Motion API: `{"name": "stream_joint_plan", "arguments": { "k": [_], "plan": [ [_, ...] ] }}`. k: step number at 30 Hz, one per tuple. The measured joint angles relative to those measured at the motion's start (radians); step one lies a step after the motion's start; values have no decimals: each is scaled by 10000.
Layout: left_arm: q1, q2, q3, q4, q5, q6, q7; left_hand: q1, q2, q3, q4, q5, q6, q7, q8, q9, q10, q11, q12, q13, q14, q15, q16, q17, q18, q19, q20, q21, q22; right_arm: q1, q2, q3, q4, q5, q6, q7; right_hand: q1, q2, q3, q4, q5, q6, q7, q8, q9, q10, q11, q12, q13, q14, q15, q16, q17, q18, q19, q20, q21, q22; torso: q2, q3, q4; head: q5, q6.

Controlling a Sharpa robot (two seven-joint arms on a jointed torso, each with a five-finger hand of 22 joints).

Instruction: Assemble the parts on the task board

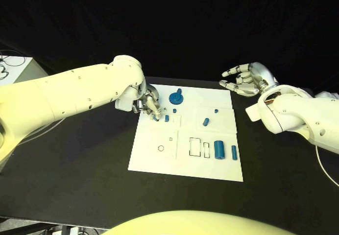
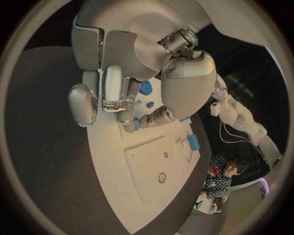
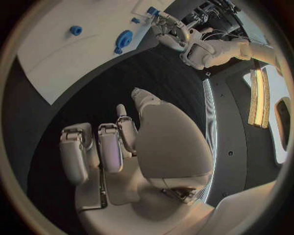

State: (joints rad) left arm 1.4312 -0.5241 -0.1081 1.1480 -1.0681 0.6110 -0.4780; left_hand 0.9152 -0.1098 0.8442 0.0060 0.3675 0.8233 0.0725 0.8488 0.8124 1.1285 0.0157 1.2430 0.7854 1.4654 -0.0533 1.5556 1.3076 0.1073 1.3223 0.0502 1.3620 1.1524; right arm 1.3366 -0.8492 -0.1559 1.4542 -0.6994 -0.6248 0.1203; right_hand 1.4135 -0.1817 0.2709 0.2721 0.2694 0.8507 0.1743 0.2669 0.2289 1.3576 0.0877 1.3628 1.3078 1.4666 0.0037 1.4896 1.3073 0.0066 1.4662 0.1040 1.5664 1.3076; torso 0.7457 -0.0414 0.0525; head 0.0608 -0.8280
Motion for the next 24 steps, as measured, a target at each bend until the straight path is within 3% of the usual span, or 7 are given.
{"name": "stream_joint_plan", "arguments": {
  "k": [8,24],
  "plan": [
    [23,48,-112,-70,20,-47,-6,10,-10,0,0,-4,27,7,-15,38,50,-17,-4,19,-4,-4,0,0,0,0,0,0,-1,0,1,0,3,0,1,0,0,0,0,0,0,0,0,0,0,0,0,0,-1,0,0,0,0,0,0,0,0,-1,7,-2,-12,-15,-6],
    [31,246,-189,-358,180,-73,-53,10,-10,0,0,29,57,-3,71,6,158,-54,-30,22,-18,-18,0,0,0,0,0,41,-3,0,10,0,13,0,4,1,0,0,0,0,0,0,0,0,0,0,0,0,-2,0,0,0,-1,0,0,0,0,-3,11,4,-12,-50,-26]
  ]
}}
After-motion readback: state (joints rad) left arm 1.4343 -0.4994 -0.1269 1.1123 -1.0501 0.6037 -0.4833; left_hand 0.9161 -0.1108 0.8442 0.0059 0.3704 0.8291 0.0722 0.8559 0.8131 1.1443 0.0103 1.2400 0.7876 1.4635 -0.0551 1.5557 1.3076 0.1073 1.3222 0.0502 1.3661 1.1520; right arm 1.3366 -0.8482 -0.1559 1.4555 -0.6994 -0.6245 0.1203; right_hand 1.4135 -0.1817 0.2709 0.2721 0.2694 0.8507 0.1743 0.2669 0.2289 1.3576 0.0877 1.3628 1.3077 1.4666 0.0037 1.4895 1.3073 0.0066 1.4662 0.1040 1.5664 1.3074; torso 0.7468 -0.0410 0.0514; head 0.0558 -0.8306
